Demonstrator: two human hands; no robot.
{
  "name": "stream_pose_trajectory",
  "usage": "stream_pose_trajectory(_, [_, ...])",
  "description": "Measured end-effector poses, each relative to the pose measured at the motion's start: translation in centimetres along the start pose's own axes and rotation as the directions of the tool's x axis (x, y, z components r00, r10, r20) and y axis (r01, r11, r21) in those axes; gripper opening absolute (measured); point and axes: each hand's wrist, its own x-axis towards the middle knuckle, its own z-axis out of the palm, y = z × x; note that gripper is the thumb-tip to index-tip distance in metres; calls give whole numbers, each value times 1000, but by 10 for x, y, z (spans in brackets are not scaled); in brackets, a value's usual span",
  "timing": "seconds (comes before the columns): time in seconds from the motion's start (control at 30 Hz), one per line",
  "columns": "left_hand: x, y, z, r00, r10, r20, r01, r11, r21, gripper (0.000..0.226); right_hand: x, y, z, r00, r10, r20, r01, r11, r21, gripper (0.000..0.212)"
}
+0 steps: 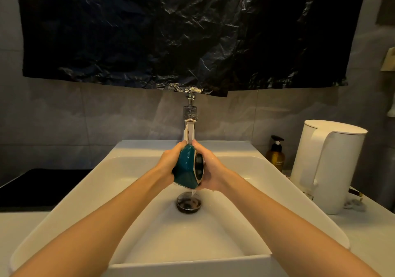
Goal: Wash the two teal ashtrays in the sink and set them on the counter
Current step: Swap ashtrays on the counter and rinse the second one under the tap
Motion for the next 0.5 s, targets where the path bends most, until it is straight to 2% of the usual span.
stream_pose_trajectory(0.1, [1,2,-5,1000,23,-17,-23,1000,4,41,1,2,7,999,-31,9,31,1000,0,56])
stream_pose_trajectory(0.23, [0,4,-13,1000,17,-1,-17,999,-51,39,5,2,9,987,-158,6,157,980,-125,58])
stream_pose_trajectory(0.3, [0,5,-16,1000,3,12,-2,998,-69,38,5,1,12,984,-177,-5,175,976,-130,58])
stream_pose_trajectory(0.4, [1,5,-19,1000,2,29,0,997,-83,33,6,2,14,988,-153,-6,151,983,-103,51])
stream_pose_trajectory(0.5, [3,2,-20,1000,13,20,-12,998,-54,40,7,-2,7,998,-57,42,59,996,-60,45])
